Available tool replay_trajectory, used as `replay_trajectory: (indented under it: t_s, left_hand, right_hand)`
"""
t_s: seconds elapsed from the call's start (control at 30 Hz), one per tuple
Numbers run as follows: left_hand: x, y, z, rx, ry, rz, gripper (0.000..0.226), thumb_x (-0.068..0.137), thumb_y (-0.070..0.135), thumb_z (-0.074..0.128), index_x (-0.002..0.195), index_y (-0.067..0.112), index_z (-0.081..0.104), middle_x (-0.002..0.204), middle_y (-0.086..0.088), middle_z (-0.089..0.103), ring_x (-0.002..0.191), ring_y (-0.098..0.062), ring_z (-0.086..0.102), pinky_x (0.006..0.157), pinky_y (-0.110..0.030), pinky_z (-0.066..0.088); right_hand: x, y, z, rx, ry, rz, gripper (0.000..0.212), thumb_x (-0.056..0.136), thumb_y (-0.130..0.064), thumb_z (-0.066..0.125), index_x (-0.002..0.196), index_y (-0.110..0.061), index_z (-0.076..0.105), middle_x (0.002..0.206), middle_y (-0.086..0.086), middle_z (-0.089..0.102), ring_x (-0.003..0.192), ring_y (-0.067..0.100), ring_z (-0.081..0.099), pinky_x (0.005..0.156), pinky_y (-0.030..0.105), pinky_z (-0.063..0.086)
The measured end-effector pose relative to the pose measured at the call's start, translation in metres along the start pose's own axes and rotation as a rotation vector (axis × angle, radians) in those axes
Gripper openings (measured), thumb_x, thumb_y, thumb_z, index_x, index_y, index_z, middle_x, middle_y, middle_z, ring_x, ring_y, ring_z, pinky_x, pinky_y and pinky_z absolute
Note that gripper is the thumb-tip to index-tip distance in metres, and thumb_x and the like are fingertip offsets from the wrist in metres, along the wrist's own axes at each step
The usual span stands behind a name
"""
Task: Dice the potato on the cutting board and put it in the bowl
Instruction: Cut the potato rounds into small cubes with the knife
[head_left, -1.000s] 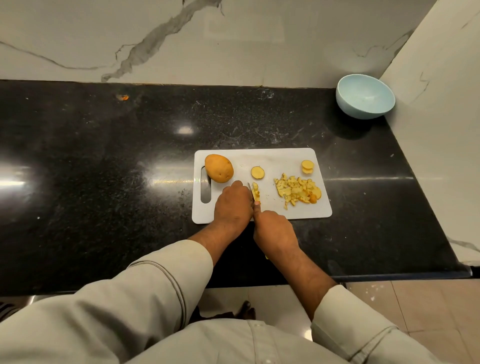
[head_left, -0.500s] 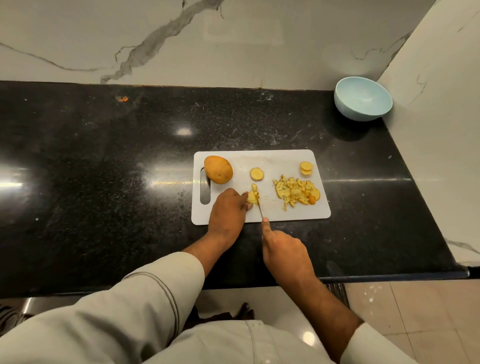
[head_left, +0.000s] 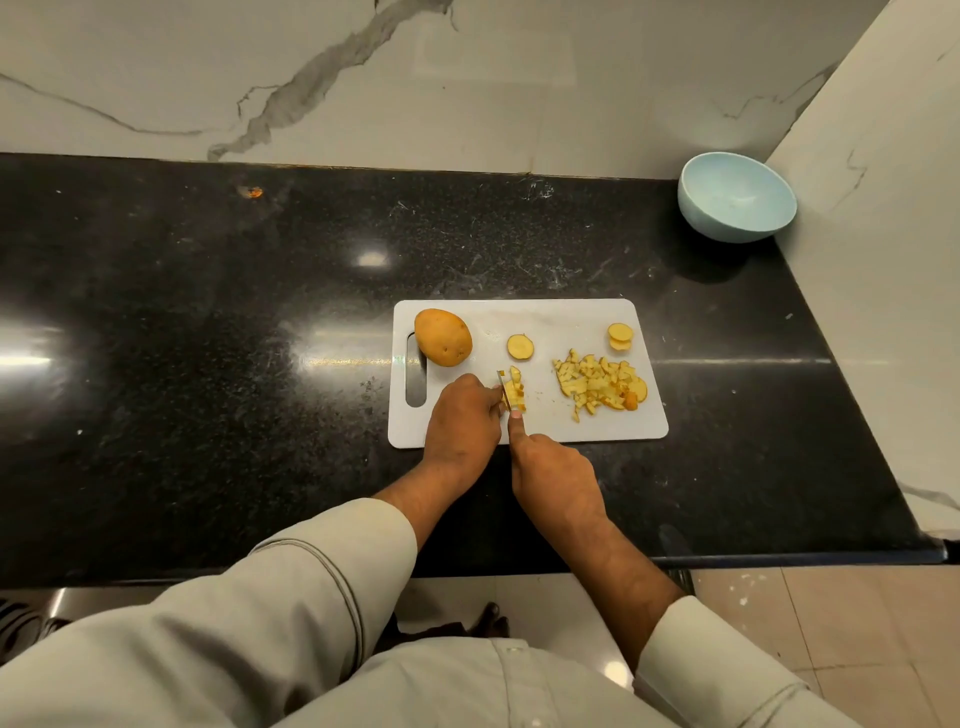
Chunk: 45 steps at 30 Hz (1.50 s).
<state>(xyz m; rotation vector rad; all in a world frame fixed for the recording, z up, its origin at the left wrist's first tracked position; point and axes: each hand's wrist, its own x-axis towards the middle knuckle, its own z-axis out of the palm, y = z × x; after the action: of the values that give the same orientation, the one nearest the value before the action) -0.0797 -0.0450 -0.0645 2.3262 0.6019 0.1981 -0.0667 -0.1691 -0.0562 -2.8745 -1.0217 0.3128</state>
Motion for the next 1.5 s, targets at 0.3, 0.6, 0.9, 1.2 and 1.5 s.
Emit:
replay_trajectory:
  t_s: [0.3,0.6,0.9,1.2,1.5]
  left_hand:
    - [0.000,0.003,-0.003,0.055,-0.042,0.011,0.036,0.098,0.034,0.048,0.094,0.005,0.068,0.083,-0.005,0.050,0.081,-0.022,0.053,0.068,-0.034,0.045]
    - [0.003,0.002,0.000,0.136,-0.035,0.017,0.028,0.098,0.023,0.049,0.107,0.010,0.072,0.090,-0.008,0.054,0.086,-0.024,0.054,0.072,-0.031,0.045]
    - [0.010,-0.013,-0.004,-0.100,0.057,-0.158,0.028,0.097,0.012,0.053,0.121,0.010,0.066,0.115,-0.009,0.064,0.108,-0.025,0.059,0.092,-0.027,0.045]
    - [0.003,-0.011,-0.002,-0.014,0.123,-0.086,0.023,0.096,0.010,0.046,0.104,0.006,0.067,0.100,-0.009,0.060,0.088,-0.017,0.053,0.074,-0.026,0.042]
    - [0.004,-0.005,0.001,0.516,-0.072,0.137,0.040,0.096,0.009,0.044,0.136,0.011,0.040,0.120,-0.008,0.045,0.103,-0.023,0.050,0.073,-0.032,0.049]
  right_hand:
    - [0.019,-0.004,-0.002,0.001,-0.085,-0.009,0.063,0.096,-0.014,0.039,0.153,-0.011,0.013,0.099,0.009,0.060,0.084,0.029,0.061,0.059,0.035,0.034]
    - [-0.017,0.002,-0.001,-0.037,-0.173,-0.022,0.067,0.094,-0.012,0.043,0.153,-0.011,0.011,0.100,0.009,0.059,0.083,0.026,0.062,0.059,0.036,0.039]
    - [-0.024,0.000,0.000,0.063,-0.058,0.010,0.058,0.100,-0.020,0.038,0.153,-0.017,0.014,0.101,0.004,0.061,0.080,0.021,0.062,0.067,0.035,0.052]
    - [0.015,-0.019,0.004,0.119,-0.032,0.027,0.055,0.098,-0.019,0.036,0.151,-0.015,0.023,0.096,0.009,0.062,0.083,0.031,0.062,0.061,0.037,0.041]
    - [0.014,0.005,0.004,0.082,0.019,0.109,0.050,0.102,-0.024,0.031,0.151,-0.017,0.024,0.098,0.006,0.065,0.086,0.024,0.063,0.062,0.032,0.040]
